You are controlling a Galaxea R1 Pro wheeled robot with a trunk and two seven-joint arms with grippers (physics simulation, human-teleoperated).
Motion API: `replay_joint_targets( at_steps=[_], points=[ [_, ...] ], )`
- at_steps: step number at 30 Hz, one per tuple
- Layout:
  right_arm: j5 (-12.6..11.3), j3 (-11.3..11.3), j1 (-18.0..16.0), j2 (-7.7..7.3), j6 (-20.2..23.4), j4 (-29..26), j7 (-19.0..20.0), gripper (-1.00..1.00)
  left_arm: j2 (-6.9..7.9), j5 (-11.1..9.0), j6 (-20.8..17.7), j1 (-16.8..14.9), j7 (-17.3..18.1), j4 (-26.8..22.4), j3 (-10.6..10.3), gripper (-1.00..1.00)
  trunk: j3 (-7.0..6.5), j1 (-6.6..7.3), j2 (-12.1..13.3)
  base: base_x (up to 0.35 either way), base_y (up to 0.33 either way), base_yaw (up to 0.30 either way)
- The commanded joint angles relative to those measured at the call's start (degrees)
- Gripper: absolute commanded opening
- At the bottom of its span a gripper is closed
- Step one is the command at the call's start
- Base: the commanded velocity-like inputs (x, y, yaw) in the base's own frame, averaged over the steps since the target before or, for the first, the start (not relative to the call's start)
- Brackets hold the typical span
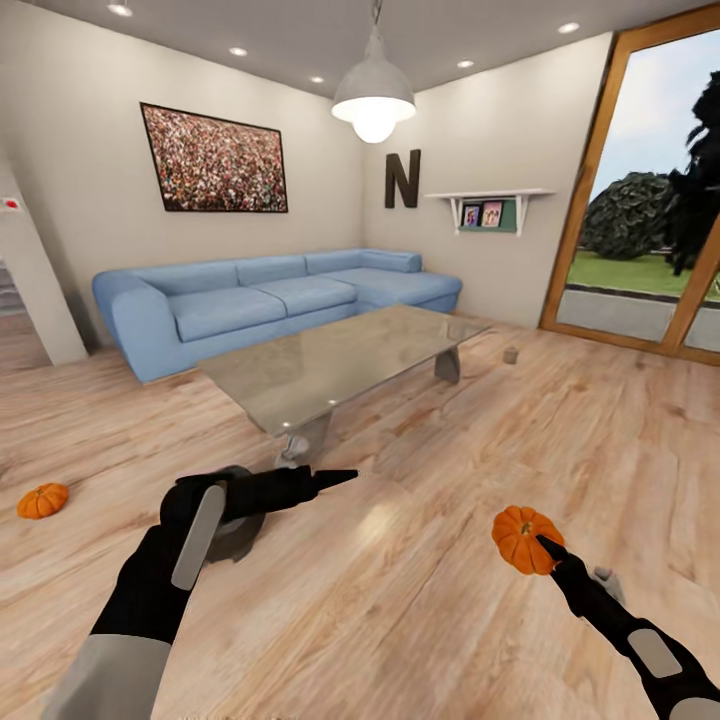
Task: Place each of the two pumpkins and all three candles from the living room inside a cabinet in the living room (use any cabinet), then make sure every cabinet is closed, and position the cauldron so it is next to a table in the living room.
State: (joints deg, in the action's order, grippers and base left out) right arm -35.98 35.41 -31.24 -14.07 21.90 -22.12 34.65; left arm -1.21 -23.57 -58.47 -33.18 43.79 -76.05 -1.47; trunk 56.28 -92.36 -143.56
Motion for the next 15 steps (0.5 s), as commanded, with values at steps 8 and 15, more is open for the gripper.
replay_joint_targets(
  at_steps=[8, 15],
  points=[
    [-0.67, 0.32, -0.05, 0.01, 0.60, -0.03, 0.15, -1.00, -0.03, 0.11, -0.08, -0.05, 0.32, -0.06, 0.11, 1.00, -0.24, 0.01, -0.02, 0.000, 0.031, 0.261],
    [-0.67, 0.28, -0.05, 0.02, 0.60, -0.03, 0.14, -1.00, -0.03, 0.11, -0.07, -0.05, 0.25, -0.01, 0.14, 1.00, -0.49, 0.01, -0.02, -0.003, 0.220, 0.261]
  ],
)
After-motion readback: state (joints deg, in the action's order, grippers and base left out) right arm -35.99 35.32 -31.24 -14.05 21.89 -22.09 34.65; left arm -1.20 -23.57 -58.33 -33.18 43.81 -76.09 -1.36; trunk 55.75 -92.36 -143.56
